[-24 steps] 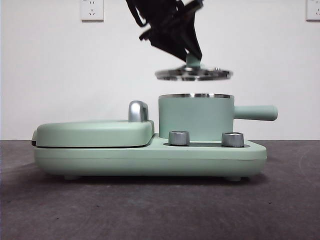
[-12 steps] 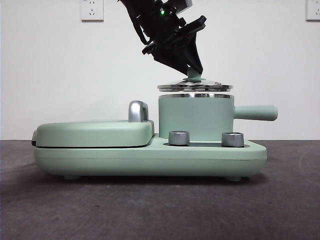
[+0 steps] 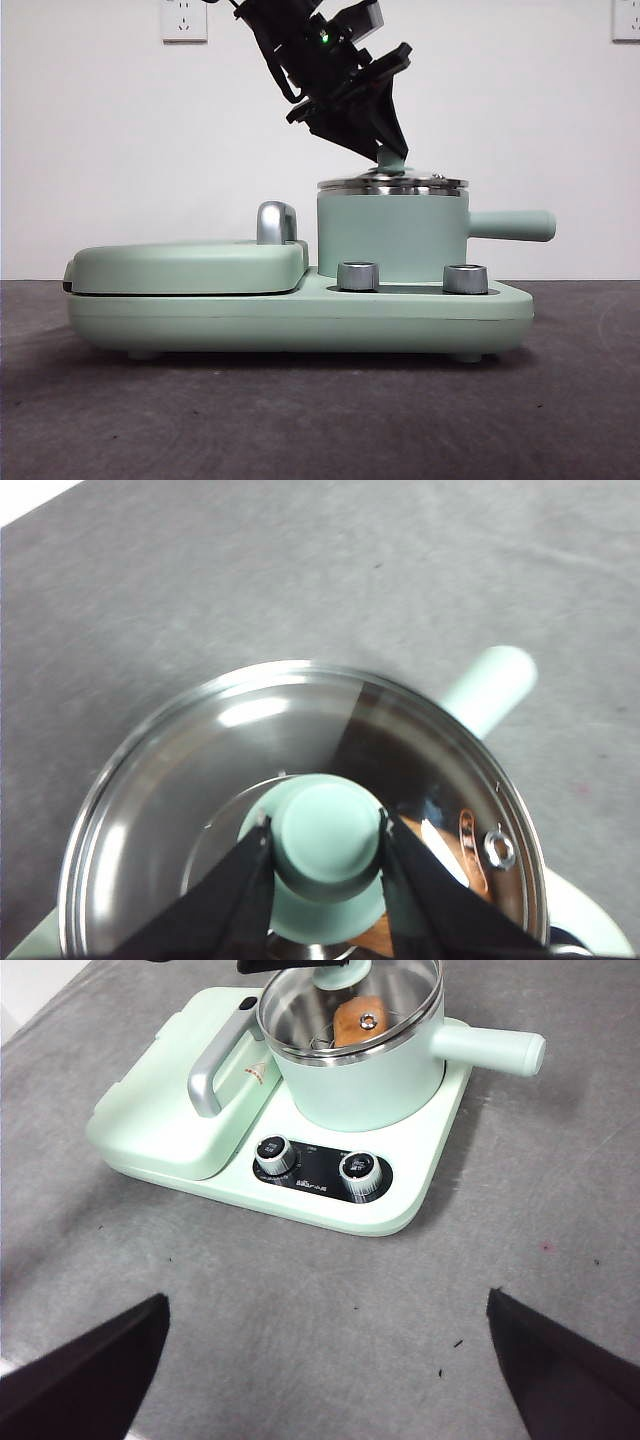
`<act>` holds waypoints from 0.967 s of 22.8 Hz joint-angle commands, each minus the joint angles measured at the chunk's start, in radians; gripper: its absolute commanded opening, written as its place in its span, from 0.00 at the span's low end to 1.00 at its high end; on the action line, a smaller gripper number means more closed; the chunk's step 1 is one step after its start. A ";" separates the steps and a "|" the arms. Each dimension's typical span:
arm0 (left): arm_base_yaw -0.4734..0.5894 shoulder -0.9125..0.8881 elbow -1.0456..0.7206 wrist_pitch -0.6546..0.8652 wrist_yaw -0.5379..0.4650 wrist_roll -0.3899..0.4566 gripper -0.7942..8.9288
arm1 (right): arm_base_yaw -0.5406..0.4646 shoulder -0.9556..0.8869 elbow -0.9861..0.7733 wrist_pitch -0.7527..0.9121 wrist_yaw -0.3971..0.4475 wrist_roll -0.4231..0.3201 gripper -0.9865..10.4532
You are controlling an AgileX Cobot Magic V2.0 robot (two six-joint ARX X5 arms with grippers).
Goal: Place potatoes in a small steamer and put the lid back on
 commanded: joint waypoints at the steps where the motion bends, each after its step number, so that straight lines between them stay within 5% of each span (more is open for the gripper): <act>1: -0.006 0.024 0.032 0.022 -0.019 0.011 0.10 | 0.005 0.003 0.006 0.010 0.000 0.024 0.53; 9: -0.006 0.044 0.032 0.000 -0.016 0.015 0.12 | 0.005 0.003 0.006 0.010 0.000 0.027 0.53; 17: -0.008 0.048 0.032 0.017 -0.016 -0.047 0.58 | 0.005 0.003 0.006 0.010 0.001 0.027 0.53; 22: -0.007 -0.038 0.032 -0.062 -0.016 -0.073 0.60 | 0.005 0.003 0.006 0.010 0.001 0.027 0.53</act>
